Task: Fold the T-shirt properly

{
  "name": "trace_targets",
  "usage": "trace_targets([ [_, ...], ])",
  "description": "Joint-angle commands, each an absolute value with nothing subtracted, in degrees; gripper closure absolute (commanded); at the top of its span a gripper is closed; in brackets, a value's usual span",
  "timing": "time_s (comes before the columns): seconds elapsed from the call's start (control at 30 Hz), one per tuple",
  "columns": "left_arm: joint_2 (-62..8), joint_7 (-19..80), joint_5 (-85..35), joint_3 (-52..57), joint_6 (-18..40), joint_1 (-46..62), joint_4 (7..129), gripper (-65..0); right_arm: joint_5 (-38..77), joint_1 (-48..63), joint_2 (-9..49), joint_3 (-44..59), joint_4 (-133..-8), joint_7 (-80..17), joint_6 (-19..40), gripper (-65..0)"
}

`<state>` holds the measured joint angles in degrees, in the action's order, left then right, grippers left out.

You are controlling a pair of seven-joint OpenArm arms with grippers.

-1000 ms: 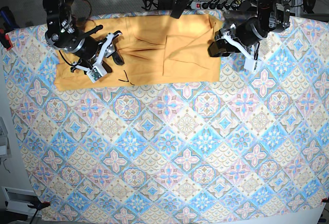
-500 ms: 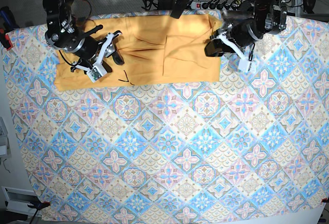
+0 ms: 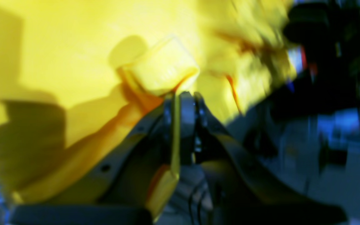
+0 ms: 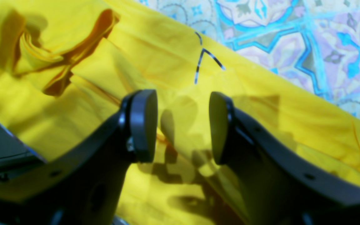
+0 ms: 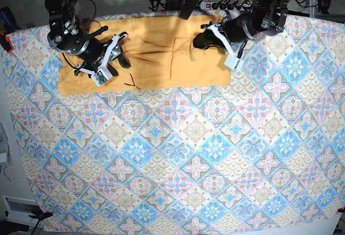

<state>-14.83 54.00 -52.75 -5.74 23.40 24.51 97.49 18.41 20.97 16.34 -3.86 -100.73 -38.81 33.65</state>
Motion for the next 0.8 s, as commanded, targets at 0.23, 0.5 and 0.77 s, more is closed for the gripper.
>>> trace_targets([
  [0.23, -17.9, 53.3, -53.5, -13.2, 24.2, 22.0, 100.9, -1.7, 19.2, 20.8, 16.9, -3.6, -101.8, -37.7, 33.9, -26.3],
  [0.5, -18.2, 58.4, -49.0, -17.9, 24.1, 17.5, 99.0, -2.4, 19.3, 21.0, 16.9, -3.6, -102.0, -37.7, 33.9, -26.3],
  [0.77, -18.2, 62.5, -48.6, -17.9, 24.1, 16.8, 99.2, -8.2, 19.3, 21.0, 16.9, -3.6, -102.0, -37.7, 33.9, -26.3],
])
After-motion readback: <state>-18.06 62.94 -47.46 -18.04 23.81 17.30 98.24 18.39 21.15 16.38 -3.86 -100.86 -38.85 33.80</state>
